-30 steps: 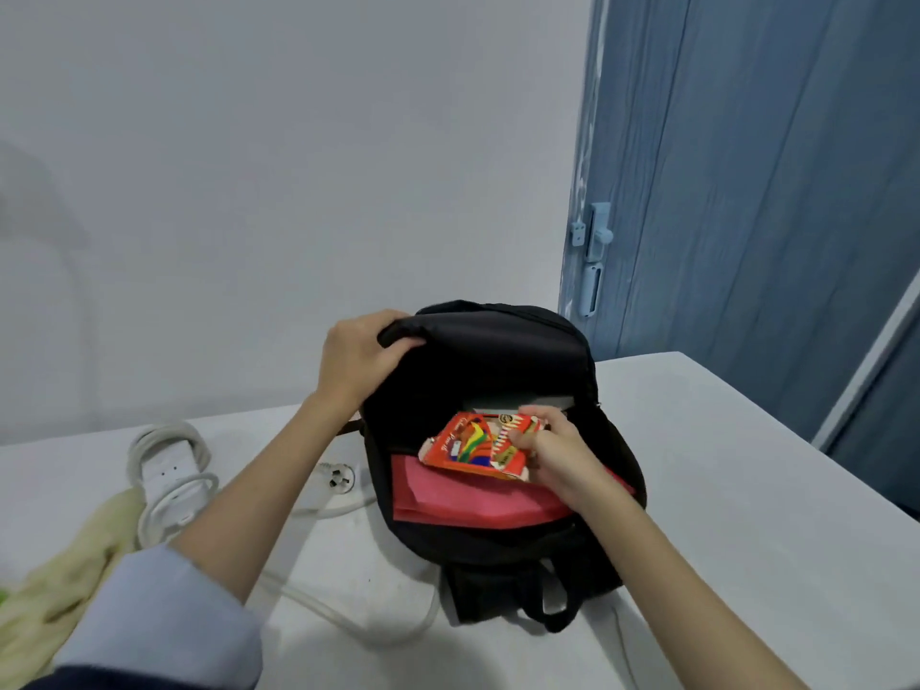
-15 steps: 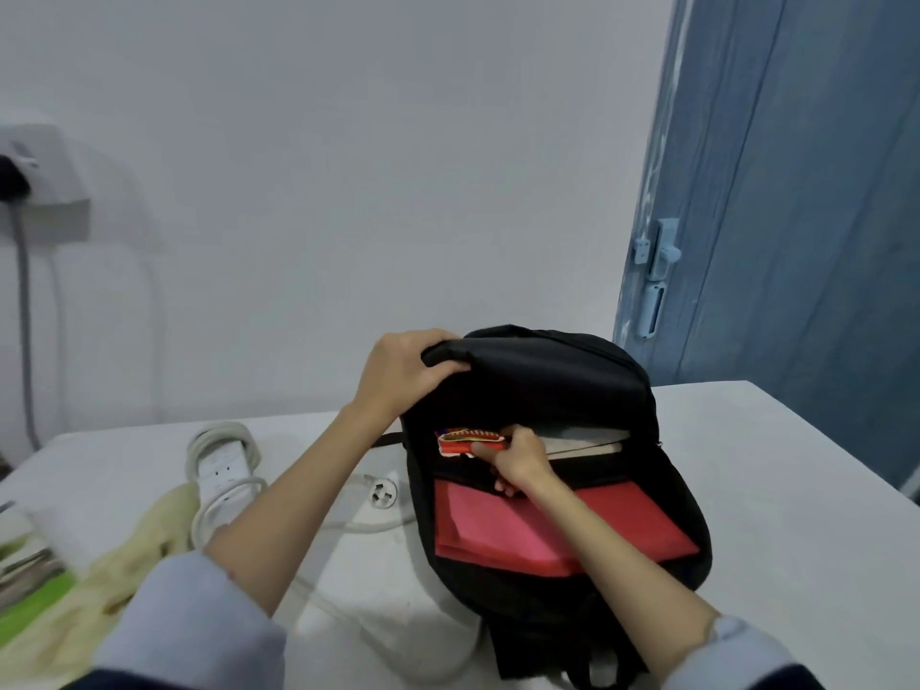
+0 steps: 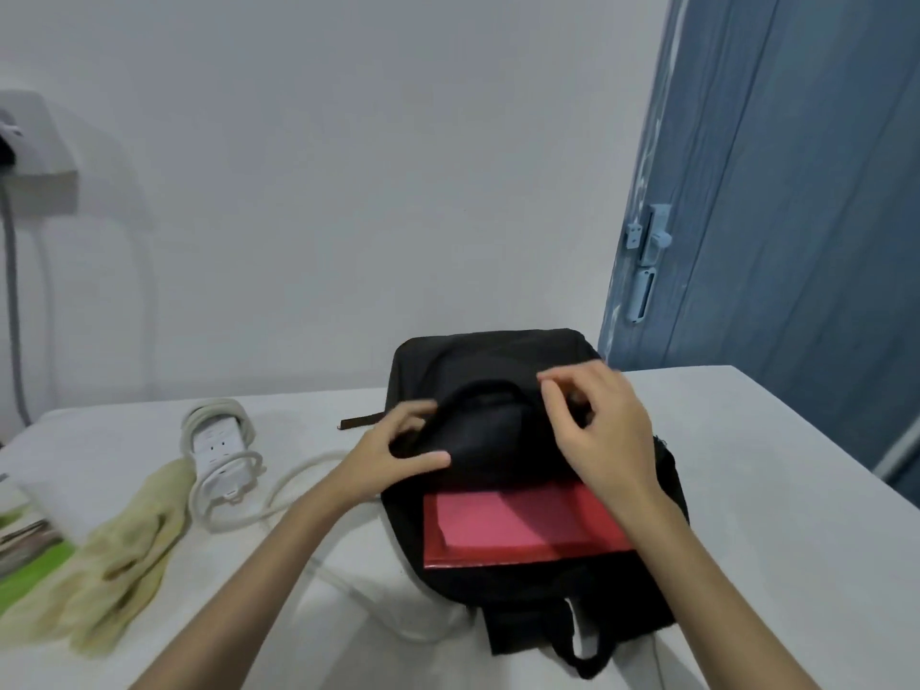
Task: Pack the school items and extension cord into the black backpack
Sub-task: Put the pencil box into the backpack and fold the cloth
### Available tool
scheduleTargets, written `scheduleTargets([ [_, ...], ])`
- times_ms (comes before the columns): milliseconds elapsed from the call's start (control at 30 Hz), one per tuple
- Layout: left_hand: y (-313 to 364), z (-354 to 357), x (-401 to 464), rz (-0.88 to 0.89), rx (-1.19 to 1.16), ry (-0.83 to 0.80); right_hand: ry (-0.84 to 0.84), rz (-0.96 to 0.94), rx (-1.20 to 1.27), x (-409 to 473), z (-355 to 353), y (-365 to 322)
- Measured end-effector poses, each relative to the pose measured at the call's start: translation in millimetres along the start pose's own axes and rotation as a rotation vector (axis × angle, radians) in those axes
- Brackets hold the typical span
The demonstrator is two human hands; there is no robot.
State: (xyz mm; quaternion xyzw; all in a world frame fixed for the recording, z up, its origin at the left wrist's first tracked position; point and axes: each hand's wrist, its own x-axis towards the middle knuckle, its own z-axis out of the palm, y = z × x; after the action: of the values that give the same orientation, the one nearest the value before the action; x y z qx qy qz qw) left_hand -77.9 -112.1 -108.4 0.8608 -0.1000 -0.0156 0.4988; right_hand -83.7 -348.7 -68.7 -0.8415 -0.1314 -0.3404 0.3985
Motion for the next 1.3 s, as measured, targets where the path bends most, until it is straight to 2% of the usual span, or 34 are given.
scheduleTargets([
  [33, -3, 0, -10, 0.006, -0.04, -0.027, -0.011, -0.042, -0.068, 2, 2, -4],
  [100, -11, -6, -25, 0.025, -0.107, 0.018, -0.261, -0.017, -0.159, 2, 12, -6],
  [200, -28, -33, -46, 0.006, -0.072, 0.349, -0.808, 0.088, -0.291, -23, 40, -2],
  [267, -38, -56, -65, -0.012, -0.02, 0.579, -0.983, 0.071, -0.448, -48, 61, 1],
  [333, -56, -78, -90, -0.038, 0.146, 0.795, -0.991, 0.075, -0.558, -62, 75, -1],
  [400, -81, -98, -115, -0.147, 0.534, 0.903, -0.916, 0.111, -0.552, -62, 83, -17],
  [433, -96, -110, -131, -0.268, 0.715, 0.899, -0.851, 0.086, -0.514, -60, 91, -30],
  [500, -116, -121, -146, -0.514, 0.802, 0.802, -0.71, 0.012, -0.403, -57, 101, -50],
  [567, -121, -133, -162, -0.638, 0.7, 0.727, -0.658, -0.096, -0.255, -62, 122, -76],
  [667, -113, -144, -174, -0.481, 0.447, 0.882, -0.633, -0.224, 0.005, -79, 154, -112],
  [700, -110, -149, -178, -0.401, 0.417, 0.953, -0.671, -0.239, 0.077, -86, 164, -127],
  [767, -100, -158, -183, -0.263, 0.285, 1.041, -0.802, -0.198, 0.186, -95, 176, -151],
  [867, -83, -175, -187, -0.167, 0.024, 1.072, -0.935, -0.097, 0.331, -105, 193, -189],
  [933, -73, -185, -187, -0.139, -0.067, 1.044, -0.967, -0.058, 0.422, -109, 200, -208],
  [1067, -62, -201, -183, -0.15, -0.234, 1.017, -1.136, -0.016, 0.592, -106, 205, -225],
  [1100, -59, -206, -181, -0.14, -0.32, 1.008, -1.112, -0.041, 0.624, -103, 207, -227],
  [1167, -53, -215, -180, -0.143, -0.424, 0.966, -0.945, -0.065, 0.71, -96, 208, -228],
  [1233, -54, -224, -178, -0.194, -0.418, 0.881, -0.799, 0.014, 0.828, -82, 207, -229],
  [1300, -59, -232, -175, -0.251, -0.4, 0.803, -0.798, 0.141, 0.899, -63, 202, -229],
])
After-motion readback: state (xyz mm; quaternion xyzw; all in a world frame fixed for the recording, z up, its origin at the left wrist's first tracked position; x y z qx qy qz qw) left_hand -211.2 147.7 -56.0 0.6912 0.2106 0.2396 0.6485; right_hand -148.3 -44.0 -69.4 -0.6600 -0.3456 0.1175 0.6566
